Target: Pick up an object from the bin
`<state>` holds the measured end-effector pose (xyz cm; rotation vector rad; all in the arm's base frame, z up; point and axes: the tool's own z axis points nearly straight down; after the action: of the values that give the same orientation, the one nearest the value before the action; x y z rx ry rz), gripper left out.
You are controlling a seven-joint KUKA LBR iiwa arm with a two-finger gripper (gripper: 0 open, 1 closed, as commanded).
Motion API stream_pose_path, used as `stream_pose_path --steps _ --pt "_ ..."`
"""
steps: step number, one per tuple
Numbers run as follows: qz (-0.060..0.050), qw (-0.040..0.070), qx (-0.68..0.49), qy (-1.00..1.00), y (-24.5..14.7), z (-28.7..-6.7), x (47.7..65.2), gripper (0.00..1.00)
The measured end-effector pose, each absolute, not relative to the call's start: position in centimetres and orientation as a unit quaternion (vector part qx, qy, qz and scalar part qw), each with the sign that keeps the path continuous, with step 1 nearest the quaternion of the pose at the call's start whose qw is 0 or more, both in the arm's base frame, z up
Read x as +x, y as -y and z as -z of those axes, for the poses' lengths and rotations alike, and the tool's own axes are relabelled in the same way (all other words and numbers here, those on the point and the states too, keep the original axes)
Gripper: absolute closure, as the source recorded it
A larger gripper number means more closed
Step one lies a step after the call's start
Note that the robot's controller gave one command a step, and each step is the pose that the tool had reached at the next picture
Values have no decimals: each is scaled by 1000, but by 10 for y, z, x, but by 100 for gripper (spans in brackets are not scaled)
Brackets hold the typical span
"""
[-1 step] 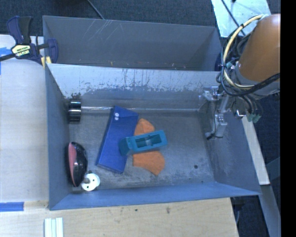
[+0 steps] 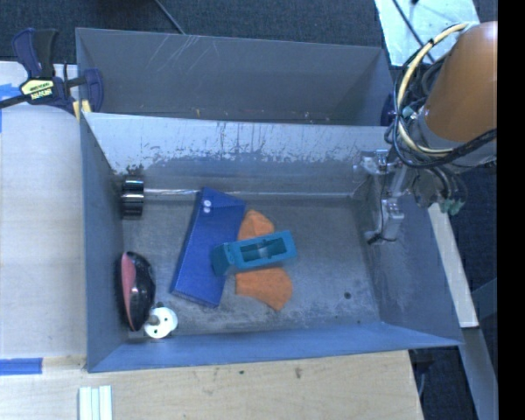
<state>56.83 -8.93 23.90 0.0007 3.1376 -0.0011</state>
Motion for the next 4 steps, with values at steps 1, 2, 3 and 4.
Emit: stream_pose_path --steps 1,2,3,4 --pt "1 6 111 -994 48 -192 591 0" --pt "0 0 35 -999 13 -166 586 0" --pt "0 0 20 -1000 -12 -158 590 0" --pt "0 0 120 -993 -24 -105 597 0"
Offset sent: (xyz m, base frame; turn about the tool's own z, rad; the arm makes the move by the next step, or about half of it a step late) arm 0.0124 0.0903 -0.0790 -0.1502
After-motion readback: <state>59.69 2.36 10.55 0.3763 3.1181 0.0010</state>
